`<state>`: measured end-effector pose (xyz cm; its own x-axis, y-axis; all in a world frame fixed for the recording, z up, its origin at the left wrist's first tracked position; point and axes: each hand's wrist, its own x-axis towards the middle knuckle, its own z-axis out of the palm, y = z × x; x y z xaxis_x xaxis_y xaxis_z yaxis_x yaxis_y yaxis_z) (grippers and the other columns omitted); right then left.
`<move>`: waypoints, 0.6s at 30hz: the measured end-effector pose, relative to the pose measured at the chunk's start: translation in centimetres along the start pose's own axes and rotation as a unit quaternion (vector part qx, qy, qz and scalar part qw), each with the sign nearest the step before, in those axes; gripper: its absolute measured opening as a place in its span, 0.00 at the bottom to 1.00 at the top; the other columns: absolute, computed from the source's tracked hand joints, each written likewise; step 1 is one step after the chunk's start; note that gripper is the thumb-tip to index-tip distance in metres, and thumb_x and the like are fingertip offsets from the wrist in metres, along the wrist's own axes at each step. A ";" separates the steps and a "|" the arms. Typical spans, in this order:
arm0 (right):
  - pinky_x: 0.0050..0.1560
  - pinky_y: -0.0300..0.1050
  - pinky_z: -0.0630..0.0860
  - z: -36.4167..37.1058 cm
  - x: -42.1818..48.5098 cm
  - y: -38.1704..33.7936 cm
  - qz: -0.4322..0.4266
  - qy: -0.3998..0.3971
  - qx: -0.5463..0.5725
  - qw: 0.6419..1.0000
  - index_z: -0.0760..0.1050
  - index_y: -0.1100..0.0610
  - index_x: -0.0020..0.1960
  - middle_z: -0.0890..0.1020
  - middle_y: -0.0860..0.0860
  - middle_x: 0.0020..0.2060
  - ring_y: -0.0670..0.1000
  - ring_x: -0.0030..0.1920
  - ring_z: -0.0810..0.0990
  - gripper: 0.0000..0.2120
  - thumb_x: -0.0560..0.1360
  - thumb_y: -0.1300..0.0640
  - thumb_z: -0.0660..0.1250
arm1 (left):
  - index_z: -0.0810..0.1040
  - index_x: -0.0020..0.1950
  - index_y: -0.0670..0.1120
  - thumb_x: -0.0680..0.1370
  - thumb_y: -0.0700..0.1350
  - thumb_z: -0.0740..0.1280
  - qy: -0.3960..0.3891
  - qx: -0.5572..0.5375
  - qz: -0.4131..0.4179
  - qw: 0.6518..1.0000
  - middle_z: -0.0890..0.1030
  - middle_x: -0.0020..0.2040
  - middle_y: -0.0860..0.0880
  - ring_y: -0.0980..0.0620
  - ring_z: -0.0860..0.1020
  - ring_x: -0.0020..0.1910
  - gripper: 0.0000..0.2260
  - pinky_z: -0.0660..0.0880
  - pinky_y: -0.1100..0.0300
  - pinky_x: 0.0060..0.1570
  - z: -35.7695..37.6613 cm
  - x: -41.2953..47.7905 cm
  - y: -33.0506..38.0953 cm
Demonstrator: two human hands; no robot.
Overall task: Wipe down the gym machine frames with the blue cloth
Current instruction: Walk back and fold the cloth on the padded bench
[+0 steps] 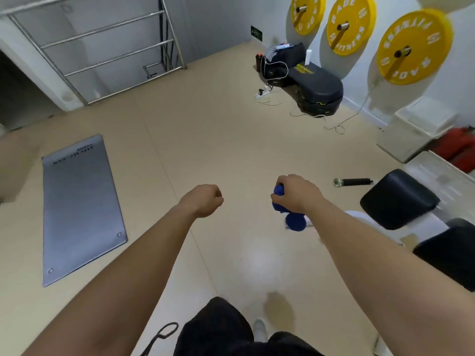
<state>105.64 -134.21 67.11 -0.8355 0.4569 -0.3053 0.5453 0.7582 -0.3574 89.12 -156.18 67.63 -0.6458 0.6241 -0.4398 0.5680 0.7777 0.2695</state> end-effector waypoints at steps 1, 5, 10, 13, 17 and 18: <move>0.48 0.50 0.78 -1.0 2.5 0.1 0.005 0.004 -0.002 1.000 0.74 0.50 0.53 0.75 0.49 0.49 0.54 0.46 0.77 0.13 0.73 0.45 0.64 | 0.78 0.60 0.50 0.80 0.50 0.60 -0.001 0.007 0.006 1.000 0.79 0.58 0.51 0.49 0.76 0.56 0.12 0.75 0.52 0.56 -1.2 2.8 0.0; 0.45 0.48 0.77 -4.4 12.5 1.3 0.042 0.021 -0.005 0.999 0.74 0.51 0.52 0.76 0.50 0.49 0.55 0.45 0.78 0.11 0.73 0.46 0.64 | 0.79 0.58 0.50 0.79 0.50 0.60 -0.005 0.030 0.042 0.999 0.81 0.56 0.50 0.48 0.77 0.54 0.12 0.76 0.52 0.55 -5.6 15.1 0.2; 0.42 0.47 0.76 -9.0 24.9 2.9 0.110 0.027 0.001 0.994 0.73 0.50 0.49 0.76 0.48 0.47 0.53 0.44 0.78 0.10 0.71 0.47 0.64 | 0.78 0.58 0.51 0.78 0.50 0.60 -0.022 0.055 0.091 0.994 0.81 0.56 0.51 0.47 0.77 0.56 0.12 0.76 0.53 0.56 -12.2 30.4 1.8; 0.40 0.46 0.76 -12.5 31.6 3.6 0.146 0.039 0.020 0.988 0.73 0.50 0.47 0.77 0.48 0.45 0.53 0.42 0.78 0.09 0.70 0.47 0.64 | 0.78 0.58 0.51 0.79 0.50 0.60 -0.043 0.073 0.120 0.989 0.81 0.56 0.50 0.47 0.77 0.56 0.11 0.76 0.54 0.55 -16.5 38.7 3.6; 0.41 0.47 0.77 -16.8 40.4 4.8 0.161 0.047 0.035 0.985 0.73 0.50 0.46 0.76 0.47 0.45 0.53 0.43 0.78 0.09 0.70 0.46 0.64 | 0.78 0.57 0.50 0.79 0.50 0.61 -0.056 0.074 0.150 0.984 0.81 0.56 0.49 0.46 0.78 0.56 0.11 0.76 0.54 0.56 -21.2 49.1 6.5; 0.41 0.47 0.77 -17.7 42.7 5.5 0.166 0.047 0.038 0.984 0.73 0.50 0.47 0.76 0.47 0.45 0.53 0.43 0.77 0.09 0.70 0.46 0.64 | 0.78 0.57 0.50 0.79 0.50 0.61 -0.061 0.076 0.161 0.982 0.81 0.56 0.49 0.46 0.78 0.55 0.10 0.76 0.54 0.56 -22.0 51.7 7.4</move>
<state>71.79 -102.30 67.76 -0.6112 0.7170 -0.3351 0.7898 0.5249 -0.3173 48.72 -116.54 65.74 -0.3591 0.8155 -0.4538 0.8087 0.5146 0.2850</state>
